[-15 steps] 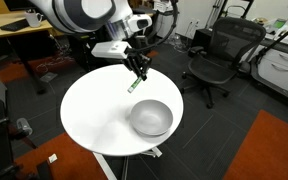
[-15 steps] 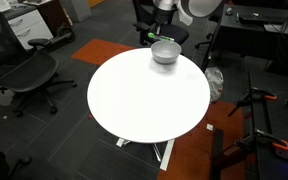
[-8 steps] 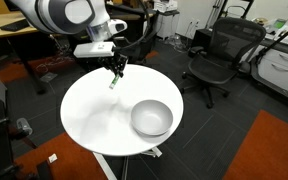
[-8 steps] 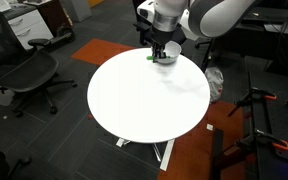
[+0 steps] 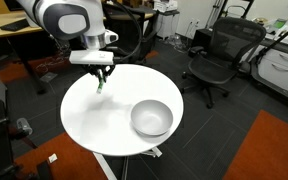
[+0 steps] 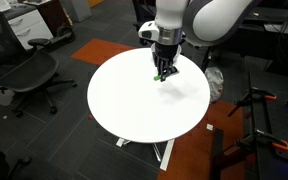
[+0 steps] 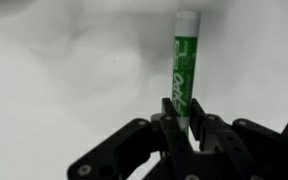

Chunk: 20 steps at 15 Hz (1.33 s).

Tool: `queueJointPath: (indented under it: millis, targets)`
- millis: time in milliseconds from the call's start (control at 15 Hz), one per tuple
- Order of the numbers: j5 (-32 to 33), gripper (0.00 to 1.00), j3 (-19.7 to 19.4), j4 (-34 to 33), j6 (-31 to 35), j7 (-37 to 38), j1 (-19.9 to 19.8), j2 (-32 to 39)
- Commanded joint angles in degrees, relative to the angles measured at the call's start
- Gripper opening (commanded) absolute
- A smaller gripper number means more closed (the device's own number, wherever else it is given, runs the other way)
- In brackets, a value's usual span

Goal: Remove the marker from the bowl

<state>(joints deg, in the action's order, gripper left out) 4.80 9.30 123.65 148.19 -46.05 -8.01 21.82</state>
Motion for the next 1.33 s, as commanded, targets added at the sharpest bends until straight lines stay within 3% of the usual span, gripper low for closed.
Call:
queueJointPath:
  millis: [0,667,733,800,1000,1267]
  targets:
    - [-2.4,0.05,-0.3,-3.9,-4.1,-6.1,-1.5,3.0]
    - [3.9,0.05,-3.5,-5.1,-0.6,-11.4,-0.4,11.0]
    - [4.2,0.44,-3.4,-4.7,0.4,-11.4,-0.4,11.1]
    - [4.4,0.45,-3.2,-4.5,1.0,-11.4,-0.6,11.3]
    - [4.3,0.67,-2.7,-3.5,3.8,-10.9,-0.8,10.8]
    - [7.3,0.96,-5.1,2.4,10.2,-6.5,2.1,4.5]
